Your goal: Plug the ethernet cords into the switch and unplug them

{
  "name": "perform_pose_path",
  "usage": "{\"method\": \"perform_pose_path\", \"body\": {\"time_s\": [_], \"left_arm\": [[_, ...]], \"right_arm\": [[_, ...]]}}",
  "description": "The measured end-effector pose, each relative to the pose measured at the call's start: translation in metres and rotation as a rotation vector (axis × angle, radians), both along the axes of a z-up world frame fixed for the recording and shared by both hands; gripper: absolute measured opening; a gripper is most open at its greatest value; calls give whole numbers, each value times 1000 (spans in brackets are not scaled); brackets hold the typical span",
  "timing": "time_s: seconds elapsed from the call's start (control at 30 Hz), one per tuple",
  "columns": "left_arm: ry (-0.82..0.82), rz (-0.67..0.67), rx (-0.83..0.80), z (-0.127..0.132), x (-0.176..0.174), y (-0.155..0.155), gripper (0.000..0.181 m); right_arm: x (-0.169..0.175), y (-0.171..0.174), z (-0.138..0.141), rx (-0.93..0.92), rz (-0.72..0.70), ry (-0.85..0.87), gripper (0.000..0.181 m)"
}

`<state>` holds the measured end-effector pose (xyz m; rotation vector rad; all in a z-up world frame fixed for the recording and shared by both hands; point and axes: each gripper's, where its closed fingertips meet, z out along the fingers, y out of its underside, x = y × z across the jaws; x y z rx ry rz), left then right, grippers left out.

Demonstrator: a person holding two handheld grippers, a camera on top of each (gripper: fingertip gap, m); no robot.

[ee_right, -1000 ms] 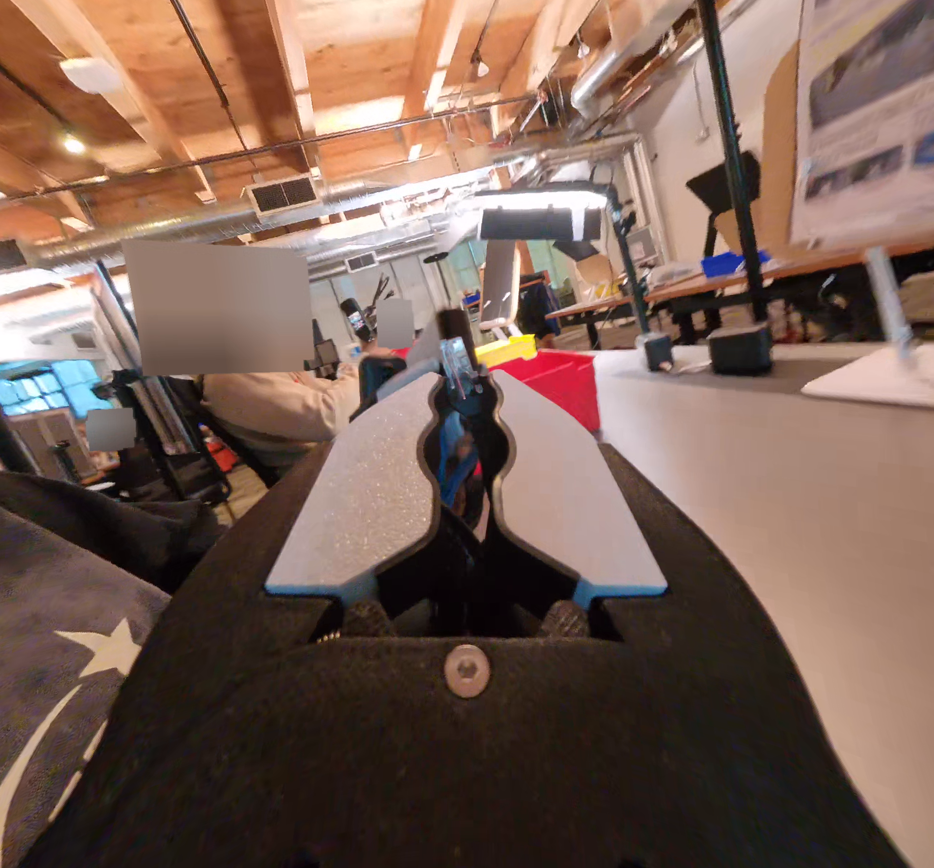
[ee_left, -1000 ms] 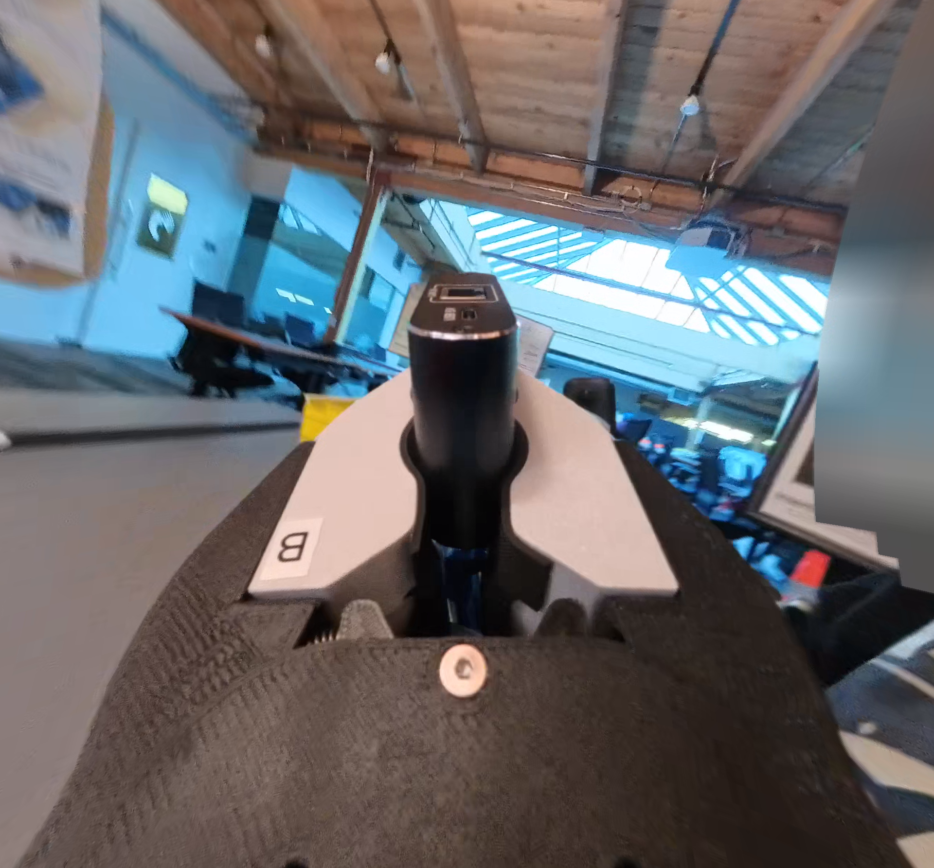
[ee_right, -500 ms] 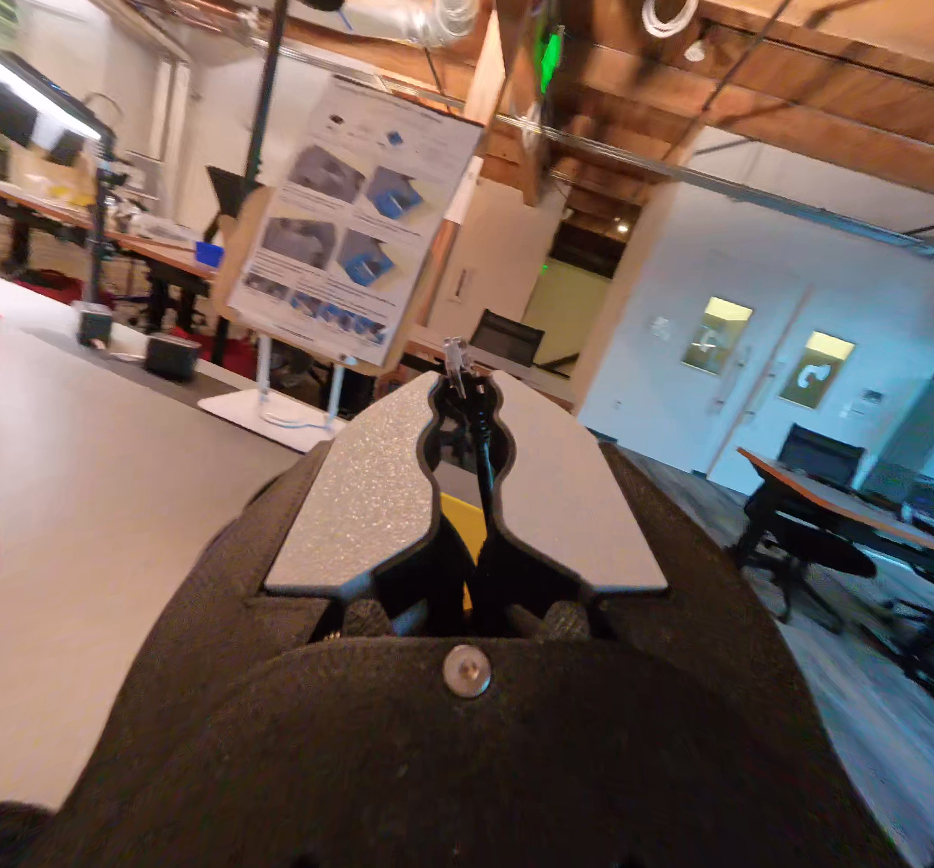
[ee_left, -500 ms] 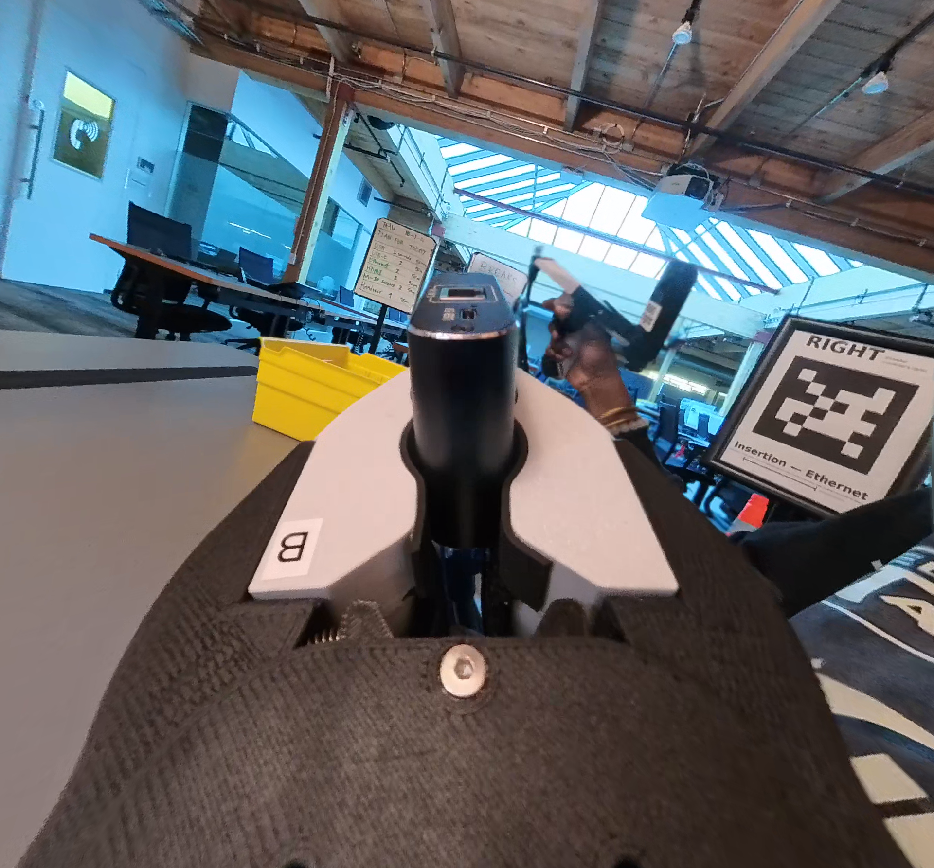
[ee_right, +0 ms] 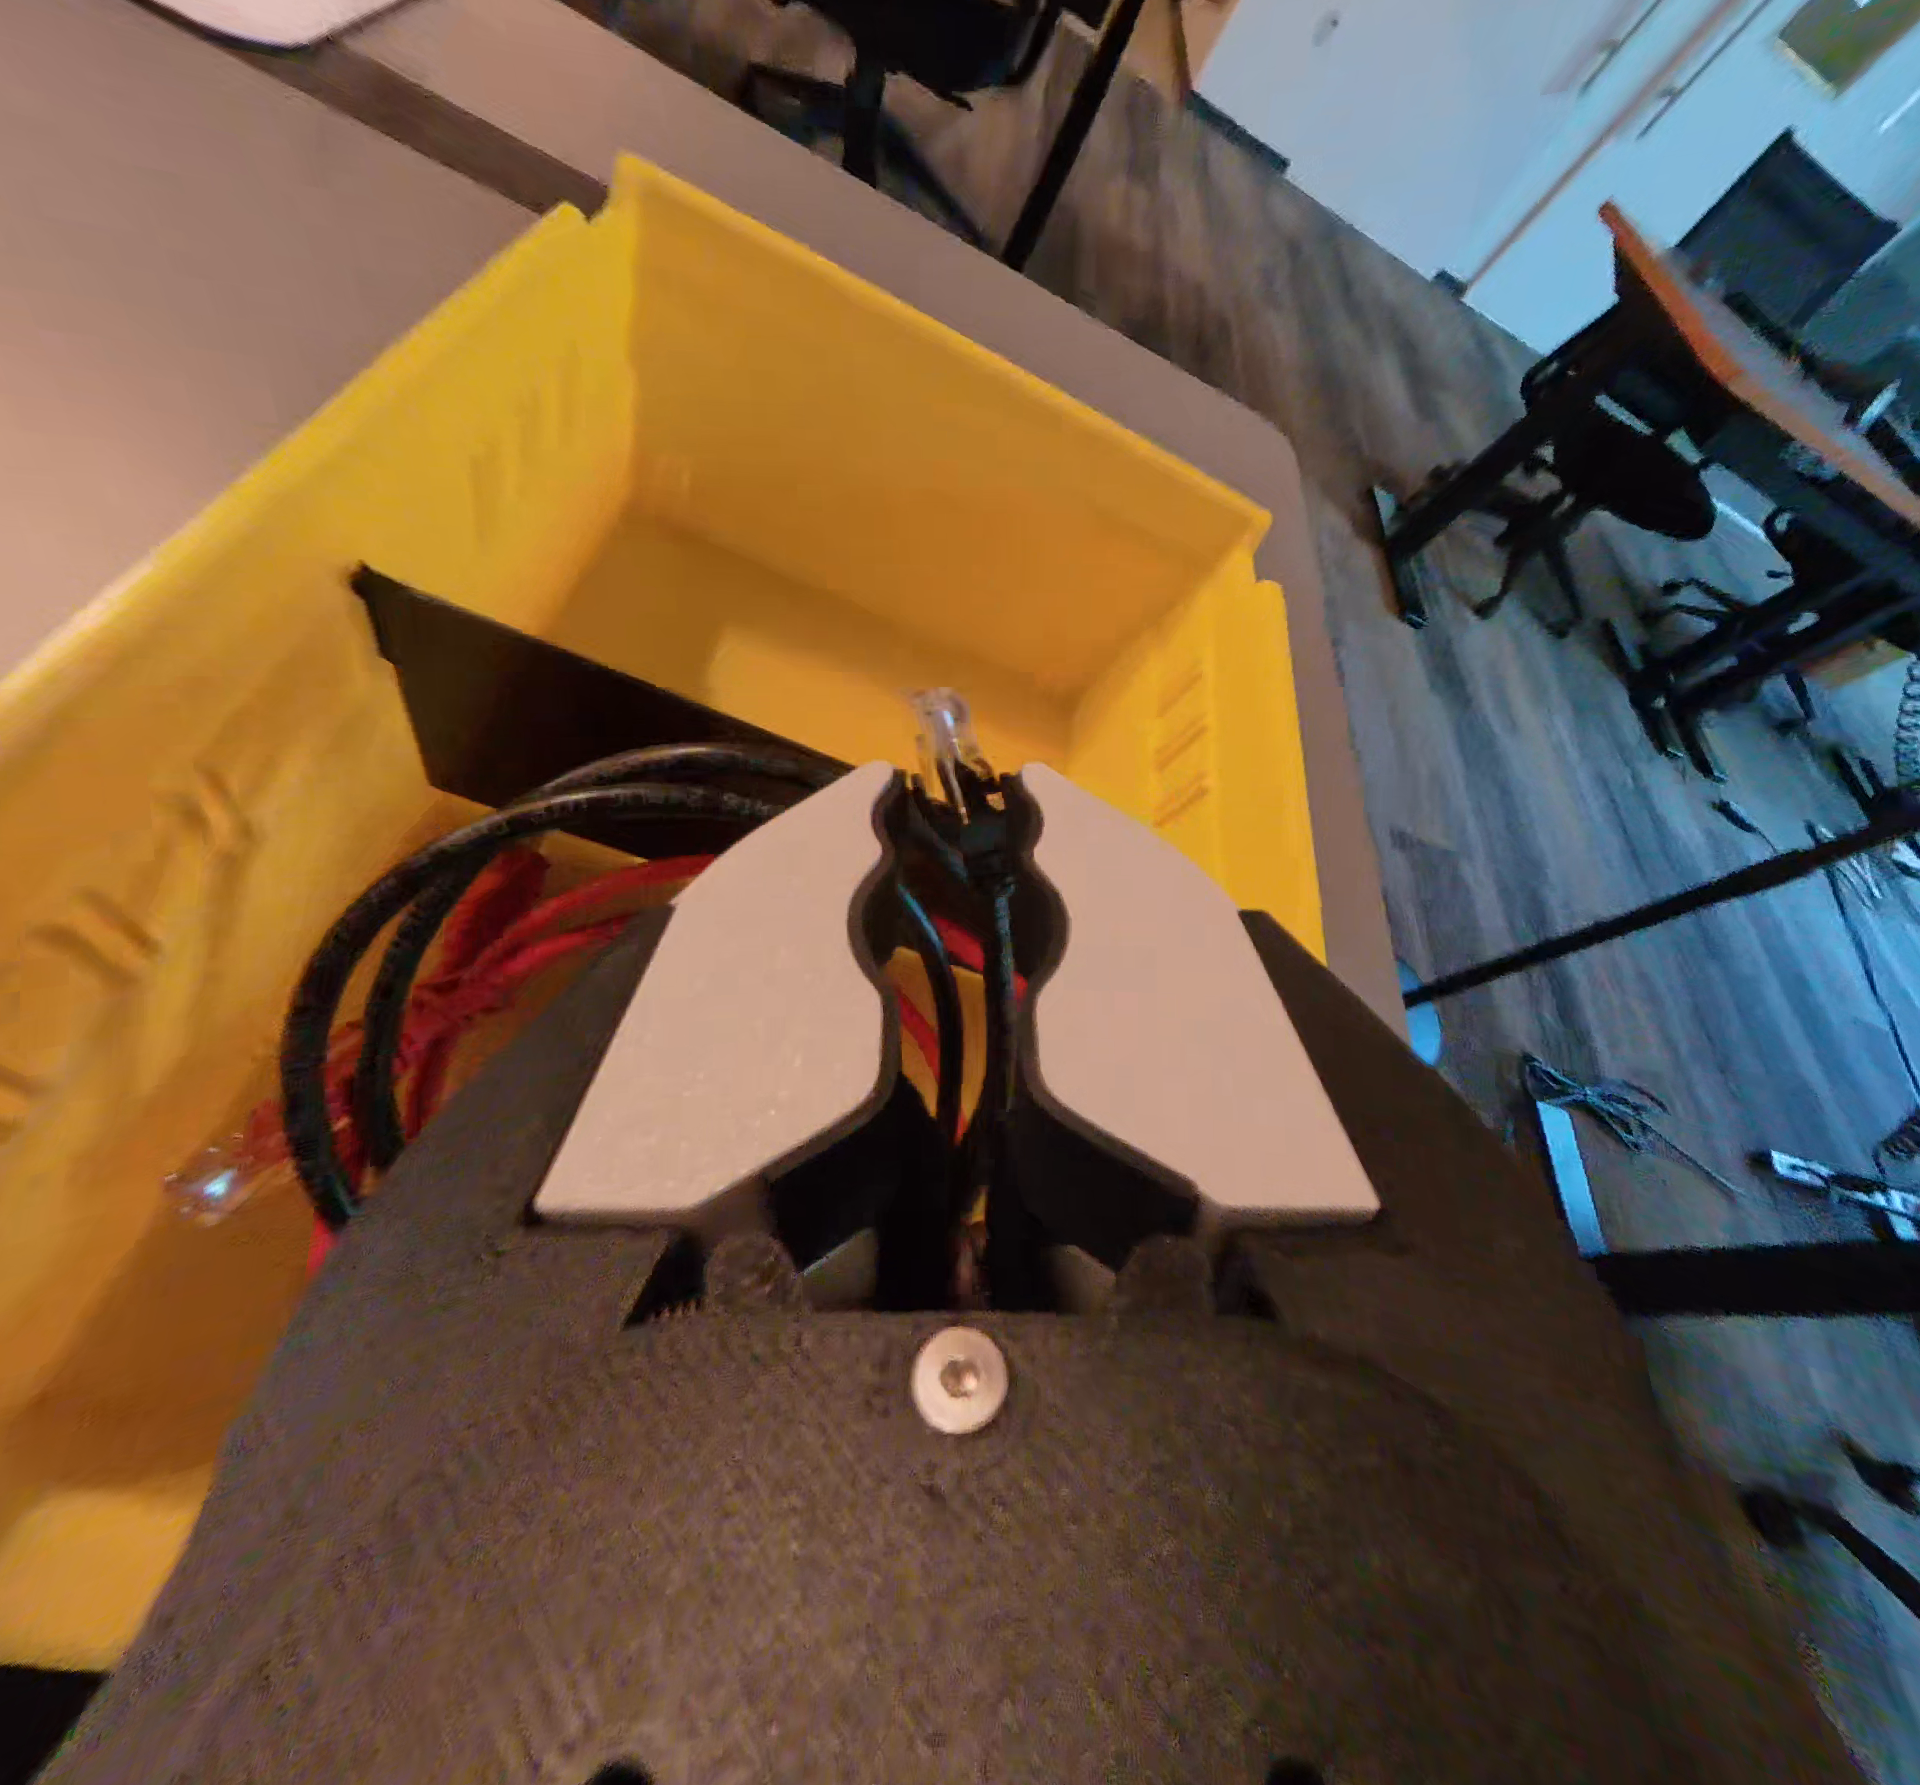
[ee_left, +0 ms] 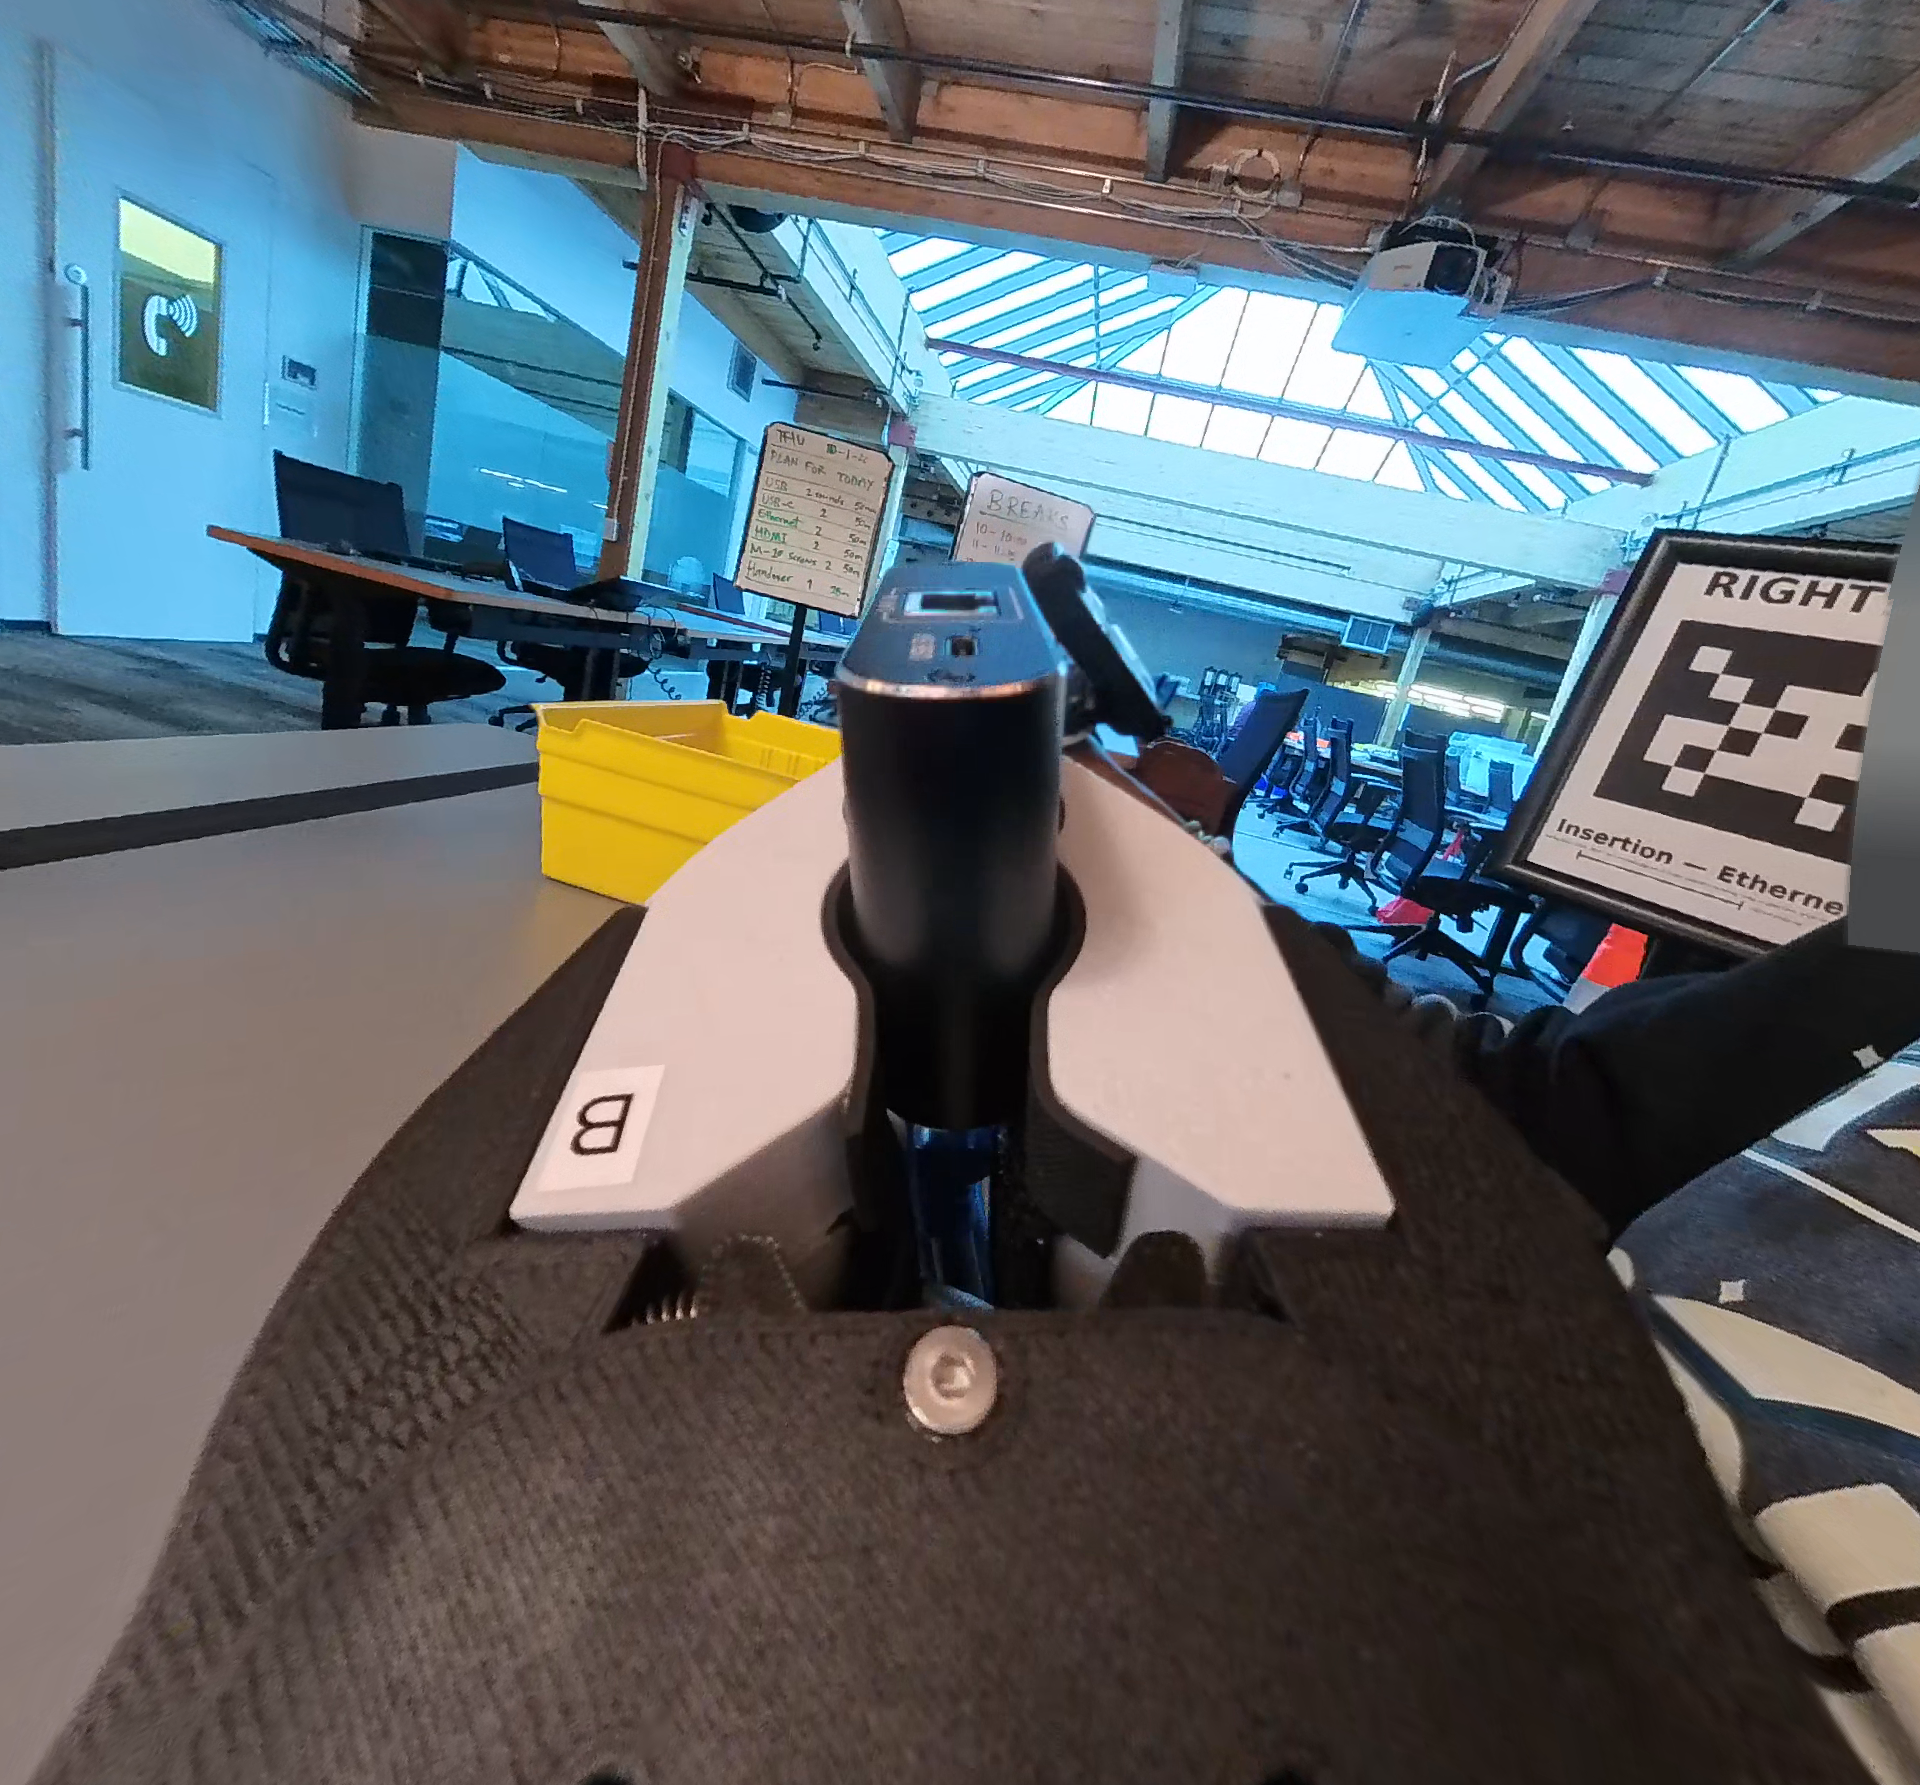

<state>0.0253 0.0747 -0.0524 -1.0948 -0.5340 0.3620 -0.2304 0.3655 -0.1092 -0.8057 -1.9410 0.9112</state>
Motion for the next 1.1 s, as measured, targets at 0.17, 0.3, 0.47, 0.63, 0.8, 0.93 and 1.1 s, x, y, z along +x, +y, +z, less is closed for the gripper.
{"method": "perform_pose_path", "body": {"time_s": [0.17, 0.3, 0.47, 0.63, 0.8, 0.93, 1.1], "left_arm": [[-32, -35, 98, 5, -1, -7, 27], [-85, -70, 197, 8, -4, -16, 27], [-119, -152, 192, 6, 0, -8, 26], [-27, -182, -18, -2, 16, 19, 27], [21, -202, -126, -10, 25, 35, 27], [36, -202, -169, -12, 27, 39, 33], [56, -207, -107, 2, 29, 28, 53]], "right_arm": [[19, -17, 47, -199, 81, 111, 56], [73, -62, 120, -519, 334, 277, 66], [180, -153, 161, -851, 875, 193, 49], [259, -244, 112, -861, 1250, -285, 54], [287, -284, 66, -770, 1342, -445, 32], [285, -279, 62, -709, 1371, -395, 23], [279, -258, 61, -552, 1361, -374, 23]]}}
